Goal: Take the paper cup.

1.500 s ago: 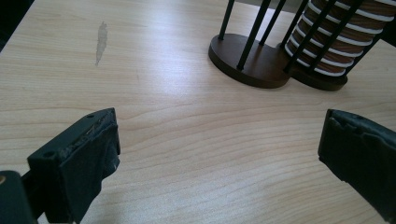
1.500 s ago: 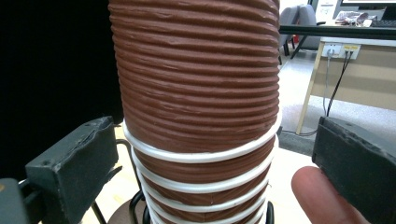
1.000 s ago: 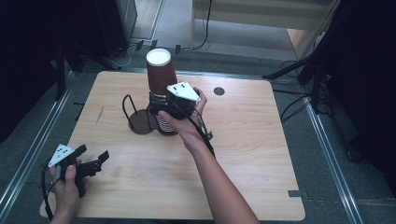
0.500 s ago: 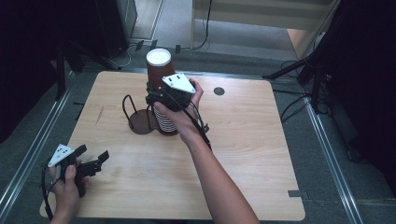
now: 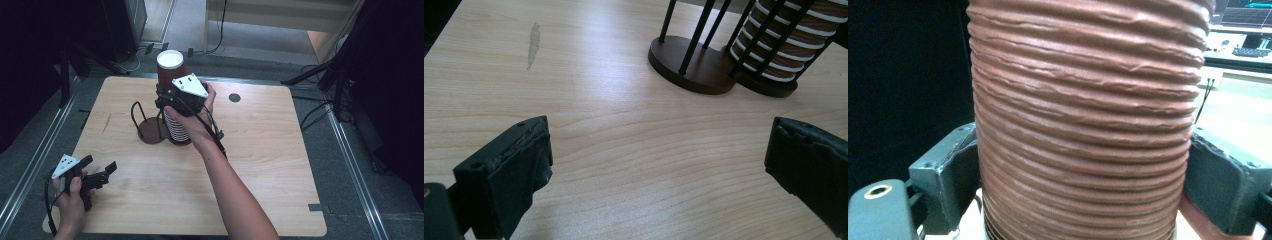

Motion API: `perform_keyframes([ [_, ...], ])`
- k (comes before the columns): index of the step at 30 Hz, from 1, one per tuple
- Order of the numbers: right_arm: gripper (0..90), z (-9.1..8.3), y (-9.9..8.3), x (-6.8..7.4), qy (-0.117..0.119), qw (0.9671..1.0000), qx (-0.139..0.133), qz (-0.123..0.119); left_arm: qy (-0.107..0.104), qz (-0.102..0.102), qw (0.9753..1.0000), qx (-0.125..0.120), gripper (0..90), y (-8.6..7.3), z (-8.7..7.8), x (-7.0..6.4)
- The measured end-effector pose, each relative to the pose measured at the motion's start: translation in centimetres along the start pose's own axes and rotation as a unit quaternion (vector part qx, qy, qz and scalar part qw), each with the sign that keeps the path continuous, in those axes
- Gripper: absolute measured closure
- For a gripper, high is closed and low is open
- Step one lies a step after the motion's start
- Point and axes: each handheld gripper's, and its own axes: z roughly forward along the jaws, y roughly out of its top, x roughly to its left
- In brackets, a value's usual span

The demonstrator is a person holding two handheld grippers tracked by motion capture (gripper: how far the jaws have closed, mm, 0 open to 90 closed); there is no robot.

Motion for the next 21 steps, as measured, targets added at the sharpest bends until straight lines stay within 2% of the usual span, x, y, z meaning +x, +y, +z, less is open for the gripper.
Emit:
perform_keyframes([
  [21, 11.6, -0.5, 3.4, 0.8, -0.005, 0.9994, -0.035, -0.005, 0.001, -0.001, 1.0, -0.001, 0.0, 0.0, 0.0, 0.0],
])
